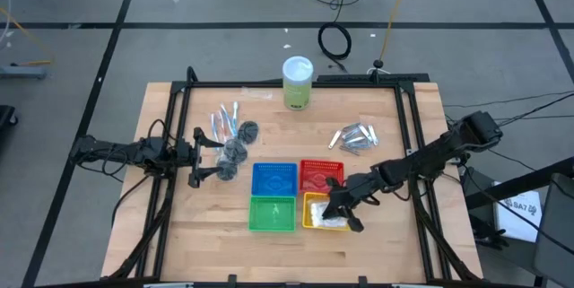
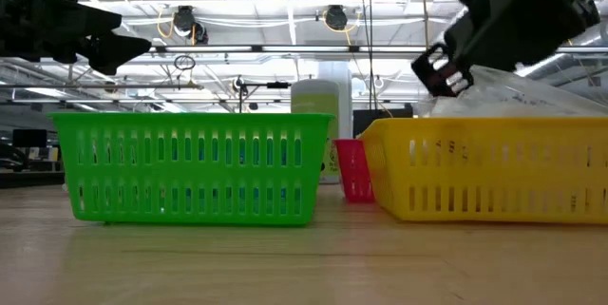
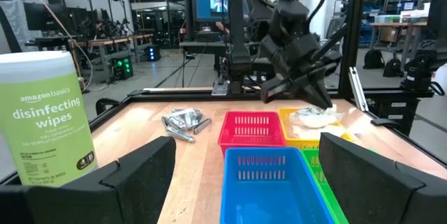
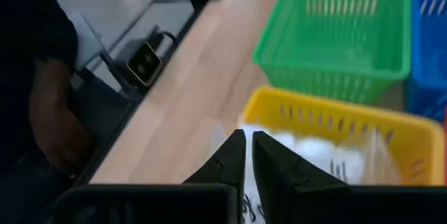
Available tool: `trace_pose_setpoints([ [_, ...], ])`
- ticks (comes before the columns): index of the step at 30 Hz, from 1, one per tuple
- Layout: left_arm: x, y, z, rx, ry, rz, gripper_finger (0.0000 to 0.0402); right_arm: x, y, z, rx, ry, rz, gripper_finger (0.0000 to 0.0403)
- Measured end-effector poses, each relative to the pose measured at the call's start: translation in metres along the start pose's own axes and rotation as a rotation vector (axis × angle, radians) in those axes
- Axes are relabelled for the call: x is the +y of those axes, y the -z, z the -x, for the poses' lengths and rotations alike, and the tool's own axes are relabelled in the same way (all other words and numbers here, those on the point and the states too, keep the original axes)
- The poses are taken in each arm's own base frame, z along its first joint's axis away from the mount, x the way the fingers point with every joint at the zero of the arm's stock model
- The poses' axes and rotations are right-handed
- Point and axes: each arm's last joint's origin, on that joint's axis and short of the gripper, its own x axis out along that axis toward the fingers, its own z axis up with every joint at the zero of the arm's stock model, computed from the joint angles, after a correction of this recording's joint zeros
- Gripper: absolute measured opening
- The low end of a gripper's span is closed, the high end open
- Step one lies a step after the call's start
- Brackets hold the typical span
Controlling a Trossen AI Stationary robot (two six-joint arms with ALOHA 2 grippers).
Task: Pick & Place Travel size toiletries
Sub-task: Put the nail cutter into the red basket
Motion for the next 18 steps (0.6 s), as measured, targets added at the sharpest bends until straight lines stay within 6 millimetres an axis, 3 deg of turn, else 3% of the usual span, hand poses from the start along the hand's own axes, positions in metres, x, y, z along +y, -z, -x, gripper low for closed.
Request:
trace_pose_setpoints([
  [10, 0.000, 0.000, 0.000, 0.000, 0.000, 0.000, 0.0347, 0.003, -0.022, 0.037, -0.086, 0.044, 0.064, 0.0032],
  [18, 0.000, 0.000, 0.000, 0.000, 0.000, 0.000, 0.0347, -0.013, -0.023, 0.088, -0.065, 0.569, 0.042, 0.0051],
])
